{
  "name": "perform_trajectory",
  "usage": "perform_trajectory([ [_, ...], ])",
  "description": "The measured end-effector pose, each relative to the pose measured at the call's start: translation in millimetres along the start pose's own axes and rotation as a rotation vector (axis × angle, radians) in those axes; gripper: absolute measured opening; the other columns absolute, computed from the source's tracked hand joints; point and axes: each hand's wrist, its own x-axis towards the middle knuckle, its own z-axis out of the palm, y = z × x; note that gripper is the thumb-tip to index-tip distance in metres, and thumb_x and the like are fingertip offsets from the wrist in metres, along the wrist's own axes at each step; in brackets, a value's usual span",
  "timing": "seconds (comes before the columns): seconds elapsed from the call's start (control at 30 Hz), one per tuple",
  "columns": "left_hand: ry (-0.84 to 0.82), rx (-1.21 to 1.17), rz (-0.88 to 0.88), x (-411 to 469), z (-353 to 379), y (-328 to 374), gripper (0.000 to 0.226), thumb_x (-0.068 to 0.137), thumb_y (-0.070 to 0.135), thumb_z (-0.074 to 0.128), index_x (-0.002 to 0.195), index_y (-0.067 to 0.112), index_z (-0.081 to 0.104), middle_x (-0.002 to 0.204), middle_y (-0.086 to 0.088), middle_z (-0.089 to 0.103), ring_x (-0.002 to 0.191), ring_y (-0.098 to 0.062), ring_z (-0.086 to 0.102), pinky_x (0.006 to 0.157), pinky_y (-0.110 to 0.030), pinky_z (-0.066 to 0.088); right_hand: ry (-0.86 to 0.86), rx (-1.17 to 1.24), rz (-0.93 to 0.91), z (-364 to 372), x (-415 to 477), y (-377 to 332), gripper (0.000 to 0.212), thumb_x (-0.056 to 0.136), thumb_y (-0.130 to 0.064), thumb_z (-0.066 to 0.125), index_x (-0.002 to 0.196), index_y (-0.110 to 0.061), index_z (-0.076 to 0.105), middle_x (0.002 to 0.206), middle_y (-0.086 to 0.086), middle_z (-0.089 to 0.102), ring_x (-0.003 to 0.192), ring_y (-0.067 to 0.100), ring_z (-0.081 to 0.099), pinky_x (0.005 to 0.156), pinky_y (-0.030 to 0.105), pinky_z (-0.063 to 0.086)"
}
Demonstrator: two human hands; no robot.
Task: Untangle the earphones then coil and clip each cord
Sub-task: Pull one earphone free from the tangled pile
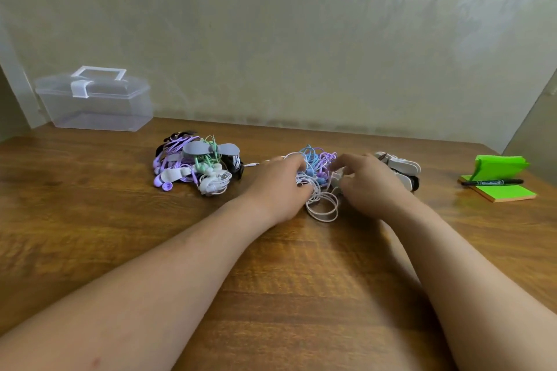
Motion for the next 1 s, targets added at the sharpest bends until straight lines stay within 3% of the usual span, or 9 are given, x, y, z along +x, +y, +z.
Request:
perform_trajectory([
  [0.13, 0.025, -0.108, 0.022, -1, 4, -9, 0.016, 0.093, 0.043, 0.066, 0.107, 0.035, 0.062, 0.090, 0.010, 0.053, 0.094, -0.022, 0.061, 0.080, -0.037, 0.050, -0.010, -0.035, -0.069, 3, 5, 5, 0.023, 0.093, -0.029, 0.063, 0.108, -0.045, 0.070, 0.110, -0.003, 0.055, 0.099, 0.020, 0.060, 0.084, 0.032, 0.046],
  [0.27, 0.043, -0.198, -0.009, 2, -3, -18, 0.006, 0.095, 0.027, 0.064, 0.096, 0.029, 0.058, 0.083, 0.007, 0.060, 0.081, -0.020, 0.060, 0.076, -0.040, 0.053, 0.012, -0.027, -0.025, -1, 6, 8, 0.027, 0.093, -0.014, 0.049, 0.092, -0.035, 0.067, 0.111, 0.002, 0.056, 0.103, 0.026, 0.055, 0.084, 0.037, 0.047],
  [0.4, 0.084, -0.310, -0.024, 1, -7, -25, 0.011, 0.096, 0.023, 0.065, 0.089, 0.028, 0.058, 0.078, 0.007, 0.060, 0.073, -0.014, 0.058, 0.073, -0.037, 0.051, 0.171, -0.049, -0.052, -1, 3, 6, 0.027, 0.094, -0.012, 0.046, 0.095, -0.023, 0.071, 0.106, 0.004, 0.059, 0.108, 0.028, 0.053, 0.082, 0.038, 0.044],
  [0.5, 0.107, -0.450, 0.006, 1, -13, -22, 0.008, 0.098, 0.022, 0.066, 0.092, 0.024, 0.062, 0.079, 0.005, 0.061, 0.066, -0.005, 0.051, 0.066, -0.025, 0.045, 0.237, 0.297, -0.127, -3, -4, -7, 0.029, 0.093, -0.007, 0.047, 0.094, -0.021, 0.072, 0.095, -0.002, 0.068, 0.092, 0.019, 0.060, 0.072, 0.029, 0.045],
  [0.6, 0.085, -0.720, -0.041, 2, -20, -17, 0.006, 0.099, 0.020, 0.067, 0.094, 0.018, 0.064, 0.081, -0.003, 0.064, 0.072, -0.011, 0.055, 0.069, -0.028, 0.046, 0.087, 0.570, -0.221, -6, -12, -16, 0.035, 0.092, 0.001, 0.047, 0.098, -0.022, 0.073, 0.091, -0.003, 0.075, 0.085, 0.016, 0.069, 0.074, 0.032, 0.054],
  [0.7, 0.045, -1.010, -0.108, 1, -28, -12, 0.008, 0.100, 0.012, 0.063, 0.093, 0.015, 0.064, 0.075, 0.000, 0.065, 0.067, -0.013, 0.057, 0.059, -0.025, 0.045, -0.126, 0.778, -0.269, -9, -20, -23, 0.038, 0.096, 0.005, 0.046, 0.111, -0.017, 0.075, 0.100, 0.002, 0.078, 0.091, 0.017, 0.072, 0.078, 0.033, 0.059],
  [0.83, -0.003, -1.157, -0.154, 0, -35, -8, 0.009, 0.101, 0.011, 0.059, 0.106, 0.006, 0.065, 0.084, -0.011, 0.071, 0.062, -0.017, 0.062, 0.056, -0.029, 0.047, -0.149, 0.891, -0.252, -10, -19, -23, 0.052, 0.094, 0.005, 0.037, 0.123, -0.021, 0.072, 0.112, -0.003, 0.077, 0.095, 0.012, 0.071, 0.081, 0.030, 0.054],
  [0.9, -0.023, -1.218, -0.183, -1, -35, -7, 0.017, 0.103, 0.010, 0.057, 0.115, 0.001, 0.063, 0.089, -0.015, 0.072, 0.065, -0.019, 0.065, 0.059, -0.032, 0.051, -0.198, 0.947, -0.246, -8, -19, -23, 0.052, 0.095, 0.002, 0.036, 0.130, -0.021, 0.069, 0.121, -0.001, 0.076, 0.106, 0.022, 0.071, 0.087, 0.039, 0.055],
  [1.0, -0.031, -1.289, -0.189, -2, -34, -7, 0.015, 0.103, 0.006, 0.056, 0.114, 0.004, 0.065, 0.094, -0.016, 0.073, 0.078, -0.025, 0.068, 0.067, -0.036, 0.056, -0.231, 0.973, -0.263, -4, -20, -26, 0.049, 0.095, 0.001, 0.042, 0.133, -0.017, 0.066, 0.124, 0.005, 0.075, 0.114, 0.038, 0.068, 0.098, 0.057, 0.053],
])
